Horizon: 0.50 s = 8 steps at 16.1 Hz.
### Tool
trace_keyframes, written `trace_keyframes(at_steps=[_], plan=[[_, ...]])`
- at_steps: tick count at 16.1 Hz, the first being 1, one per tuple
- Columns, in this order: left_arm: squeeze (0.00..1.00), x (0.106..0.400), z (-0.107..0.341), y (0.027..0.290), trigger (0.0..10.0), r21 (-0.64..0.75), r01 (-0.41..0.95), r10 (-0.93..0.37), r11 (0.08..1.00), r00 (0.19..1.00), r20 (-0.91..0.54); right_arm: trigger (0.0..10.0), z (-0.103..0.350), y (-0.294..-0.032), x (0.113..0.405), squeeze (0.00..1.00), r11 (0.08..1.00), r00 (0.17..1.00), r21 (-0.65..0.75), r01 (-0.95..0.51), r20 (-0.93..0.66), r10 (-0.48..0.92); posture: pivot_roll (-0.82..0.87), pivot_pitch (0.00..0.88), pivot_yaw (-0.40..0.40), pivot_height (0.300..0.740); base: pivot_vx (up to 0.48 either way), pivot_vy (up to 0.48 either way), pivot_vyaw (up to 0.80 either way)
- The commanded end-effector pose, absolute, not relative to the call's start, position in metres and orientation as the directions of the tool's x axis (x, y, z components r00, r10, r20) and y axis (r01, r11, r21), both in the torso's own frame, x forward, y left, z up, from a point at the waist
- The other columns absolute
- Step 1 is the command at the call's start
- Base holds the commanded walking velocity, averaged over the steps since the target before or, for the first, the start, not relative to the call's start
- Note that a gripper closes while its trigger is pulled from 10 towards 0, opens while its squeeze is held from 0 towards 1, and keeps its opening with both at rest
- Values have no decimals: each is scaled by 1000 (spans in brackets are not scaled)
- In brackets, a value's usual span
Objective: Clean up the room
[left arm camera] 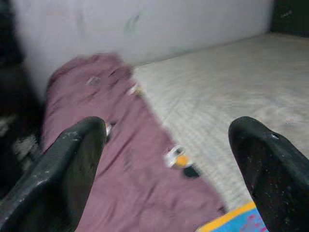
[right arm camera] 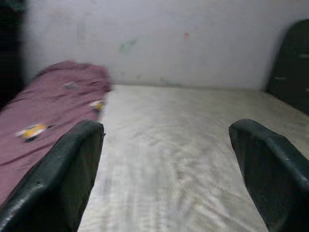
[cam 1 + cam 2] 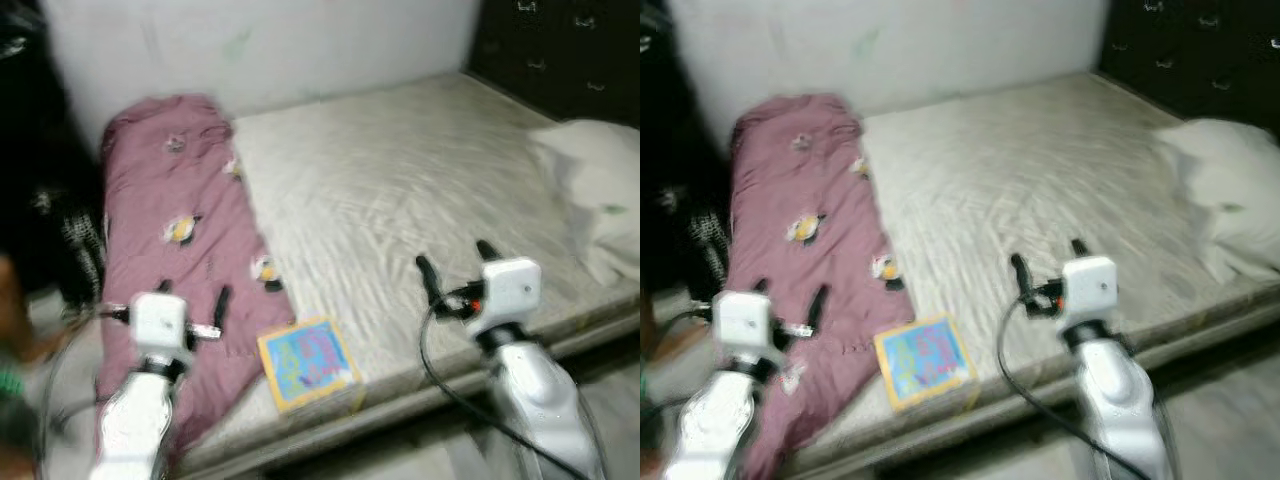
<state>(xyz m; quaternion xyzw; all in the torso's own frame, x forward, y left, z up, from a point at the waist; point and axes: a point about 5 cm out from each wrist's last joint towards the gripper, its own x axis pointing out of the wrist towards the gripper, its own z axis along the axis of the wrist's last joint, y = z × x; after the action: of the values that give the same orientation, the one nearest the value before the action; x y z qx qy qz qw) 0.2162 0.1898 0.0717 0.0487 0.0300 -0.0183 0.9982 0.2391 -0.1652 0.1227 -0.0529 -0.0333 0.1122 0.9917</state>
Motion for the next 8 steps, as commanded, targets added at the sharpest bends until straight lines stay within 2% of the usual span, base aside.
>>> trace_keyframes(at_steps=[1, 8], plan=[[0, 219, 73, 189, 10000, 107, 42, -35, 993, 997, -62, 10000, 125, -168, 238, 0, 968, 973, -134, -211, 61, 220, -112, 0, 27, 740, 0, 0, 800], [0, 220, 74, 188, 10000, 137, 32, -25, 990, 998, -53, 10000, 124, -167, 239, 0, 968, 972, -128, -216, 62, 225, -109, 0, 26, 740, 0, 0, 800]])
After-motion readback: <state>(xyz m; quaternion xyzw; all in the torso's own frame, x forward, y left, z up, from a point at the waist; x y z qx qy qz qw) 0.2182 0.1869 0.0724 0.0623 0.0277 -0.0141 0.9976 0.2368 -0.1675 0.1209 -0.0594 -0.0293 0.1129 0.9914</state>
